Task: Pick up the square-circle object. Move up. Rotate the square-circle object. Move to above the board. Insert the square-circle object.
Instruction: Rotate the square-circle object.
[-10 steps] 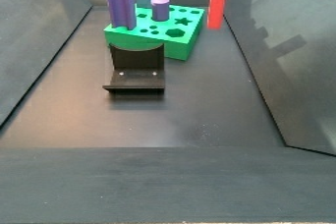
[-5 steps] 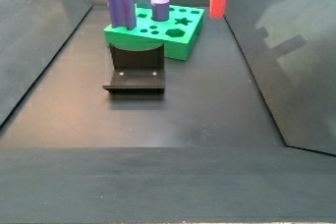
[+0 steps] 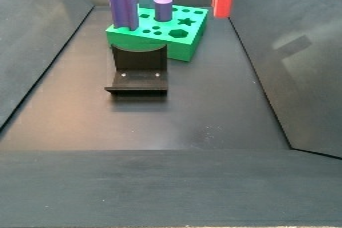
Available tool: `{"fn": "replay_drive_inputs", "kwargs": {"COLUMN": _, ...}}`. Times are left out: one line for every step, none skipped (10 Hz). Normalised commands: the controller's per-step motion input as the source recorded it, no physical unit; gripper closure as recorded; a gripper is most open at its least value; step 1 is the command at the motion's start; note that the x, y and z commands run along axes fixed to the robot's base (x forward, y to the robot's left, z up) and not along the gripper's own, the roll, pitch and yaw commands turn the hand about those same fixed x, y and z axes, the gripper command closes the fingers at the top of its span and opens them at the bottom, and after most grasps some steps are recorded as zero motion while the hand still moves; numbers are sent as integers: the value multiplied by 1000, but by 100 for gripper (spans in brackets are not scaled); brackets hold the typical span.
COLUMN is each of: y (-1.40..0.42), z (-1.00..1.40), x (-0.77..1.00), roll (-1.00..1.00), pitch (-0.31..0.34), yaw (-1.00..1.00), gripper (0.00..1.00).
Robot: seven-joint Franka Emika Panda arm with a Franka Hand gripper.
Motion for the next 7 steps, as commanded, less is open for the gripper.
{"fn": "replay_drive_inputs", "kwargs": {"y": 0, "z": -1000, "x": 0, "roll": -140, "pitch": -47, "yaw": 136, "gripper": 100}}
{"fn": "replay_drive_inputs", "kwargs": {"y": 0, "z": -1000, "x": 0, "roll": -140, "pitch": -47, "yaw": 104, "gripper": 100}}
{"fn": "replay_drive_inputs", "kwargs": {"y": 2, "z": -1000, "x": 11, "roll": -135, "pitch": -51, "yaw": 63, "gripper": 100}}
{"fn": "replay_drive_inputs", "kwargs": {"y": 3, "z": -1000, "x": 17, "roll": -125, "pitch": -42, "yaw": 39, "gripper": 100}}
{"fn": "replay_drive_inputs", "kwargs": {"y": 3, "z": -1000, "x": 20, "roll": -121, "pitch": -39, "yaw": 15, "gripper": 100}}
{"fn": "replay_drive_inputs", "kwargs": {"y": 3, "z": -1000, "x": 22, "roll": -122, "pitch": -43, "yaw": 1, "gripper": 100}}
{"fn": "replay_drive_inputs", "kwargs": {"y": 3, "z": -1000, "x": 24, "roll": -123, "pitch": -53, "yaw": -10, "gripper": 100}}
